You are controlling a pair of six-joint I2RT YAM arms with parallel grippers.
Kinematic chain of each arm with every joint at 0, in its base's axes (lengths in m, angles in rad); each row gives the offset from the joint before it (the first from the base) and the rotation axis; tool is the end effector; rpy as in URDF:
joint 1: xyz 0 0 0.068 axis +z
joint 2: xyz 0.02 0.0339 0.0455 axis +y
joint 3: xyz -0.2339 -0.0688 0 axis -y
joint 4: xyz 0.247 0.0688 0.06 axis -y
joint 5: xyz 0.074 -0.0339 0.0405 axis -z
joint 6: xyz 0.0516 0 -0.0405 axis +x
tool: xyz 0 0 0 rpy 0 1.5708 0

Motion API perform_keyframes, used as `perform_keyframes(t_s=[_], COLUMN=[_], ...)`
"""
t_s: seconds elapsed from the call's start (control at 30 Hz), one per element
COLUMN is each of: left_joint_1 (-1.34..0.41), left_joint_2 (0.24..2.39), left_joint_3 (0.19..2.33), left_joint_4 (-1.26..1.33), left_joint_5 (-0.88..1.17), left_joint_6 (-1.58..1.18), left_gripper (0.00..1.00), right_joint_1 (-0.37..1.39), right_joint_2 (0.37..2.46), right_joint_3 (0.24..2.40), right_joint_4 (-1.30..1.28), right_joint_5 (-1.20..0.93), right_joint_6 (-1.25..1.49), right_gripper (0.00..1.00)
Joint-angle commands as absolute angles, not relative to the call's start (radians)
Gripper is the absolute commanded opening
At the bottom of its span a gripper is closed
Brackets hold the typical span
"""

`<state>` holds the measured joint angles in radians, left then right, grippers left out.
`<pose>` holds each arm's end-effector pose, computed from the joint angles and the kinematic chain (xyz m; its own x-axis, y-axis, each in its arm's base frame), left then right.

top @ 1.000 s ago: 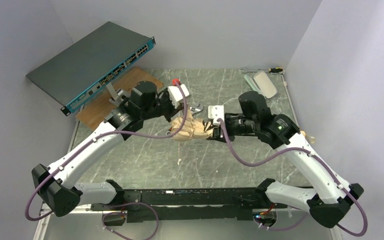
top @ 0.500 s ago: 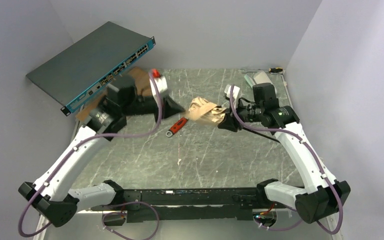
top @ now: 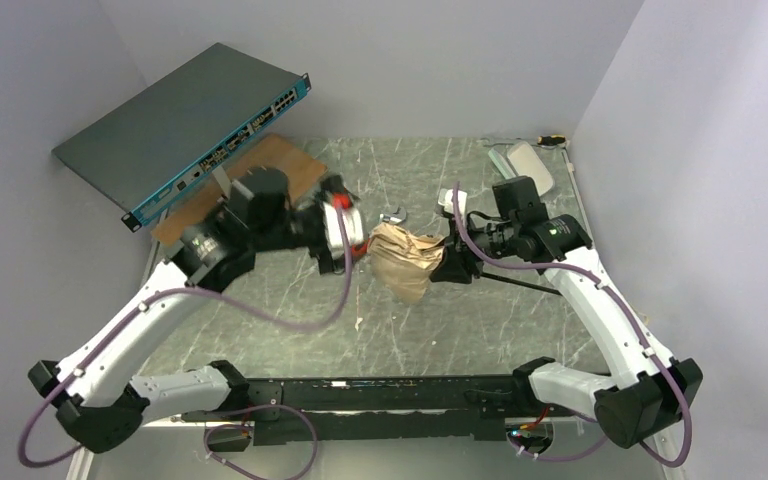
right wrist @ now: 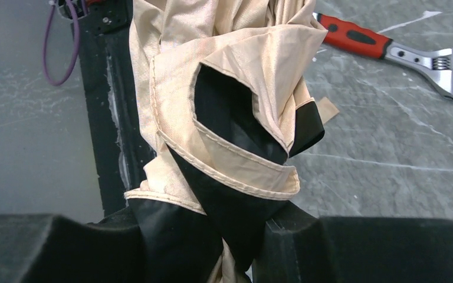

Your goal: Open the umbrella

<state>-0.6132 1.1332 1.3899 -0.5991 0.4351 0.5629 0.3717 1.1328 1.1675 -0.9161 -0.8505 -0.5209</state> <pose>0.1988 -0.1665 0.4055 0.2195 0.4372 -0.8721 0.8625 0.3308 0.3830 0.2042 0.1212 0.3105 -0.2827 -0.4625 -0.8403 -0.9519 0.2430 0.1865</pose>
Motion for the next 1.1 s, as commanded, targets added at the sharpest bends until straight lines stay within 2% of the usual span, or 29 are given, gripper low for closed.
perform_keyframes(t_s=[0.0,0.2,0.43,0.47,0.57,0.6,0.63,0.67,0.7,0.73,0.8,0.93,1.07], left_joint_1=[-0.872,-1.073,-1.118,-1.119,-1.117,-1.116,-1.116,-1.111,-1.104,-1.087,-1.03,-0.911,-0.722], left_joint_2=[1.101,1.142,1.179,1.189,1.221,1.224,1.223,1.222,1.222,1.223,1.243,1.306,1.356], left_joint_3=[1.358,1.25,1.168,1.165,1.17,1.169,1.169,1.169,1.171,1.176,1.215,1.295,1.375], left_joint_4=[-0.655,-0.563,-0.565,-0.563,-0.567,-0.563,-0.558,-0.553,-0.551,-0.548,-0.556,-0.526,-0.436], left_joint_5=[0.345,0.06,0.003,-0.027,-0.069,-0.074,-0.079,-0.075,-0.067,-0.052,0.036,0.152,0.273], left_joint_6=[0.86,0.961,1.002,1.0,0.956,0.934,0.909,0.879,0.842,0.798,0.658,0.434,0.213], left_gripper=[1.0,1.0,0.98,0.9,0.54,0.45,0.32,0.13,0.01,0.0,0.0,0.0,0.0], right_joint_1=[0.428,0.544,0.564,0.567,0.566,0.565,0.564,0.561,0.55,0.533,0.473,0.442,0.442], right_joint_2=[1.15,1.172,1.173,1.177,1.184,1.183,1.182,1.181,1.18,1.179,1.196,1.232,1.171], right_joint_3=[1.214,1.249,1.274,1.281,1.305,1.313,1.326,1.343,1.365,1.391,1.519,1.714,1.698], right_joint_4=[-0.86,-0.823,-0.791,-0.796,-0.817,-0.808,-0.799,-0.778,-0.75,-0.714,-0.597,-0.457,-0.34], right_joint_5=[-0.907,-0.805,-0.837,-0.84,-0.829,-0.802,-0.77,-0.732,-0.687,-0.643,-0.57,-0.462,-0.451], right_joint_6=[-0.475,-0.385,-0.325,-0.327,-0.34,-0.328,-0.319,-0.295,-0.262,-0.225,-0.138,-0.01,0.128], right_gripper=[0.0,0.0,0.0,0.0,0.0,0.08,0.16,0.24,0.38,0.6,0.92,0.98,0.98])
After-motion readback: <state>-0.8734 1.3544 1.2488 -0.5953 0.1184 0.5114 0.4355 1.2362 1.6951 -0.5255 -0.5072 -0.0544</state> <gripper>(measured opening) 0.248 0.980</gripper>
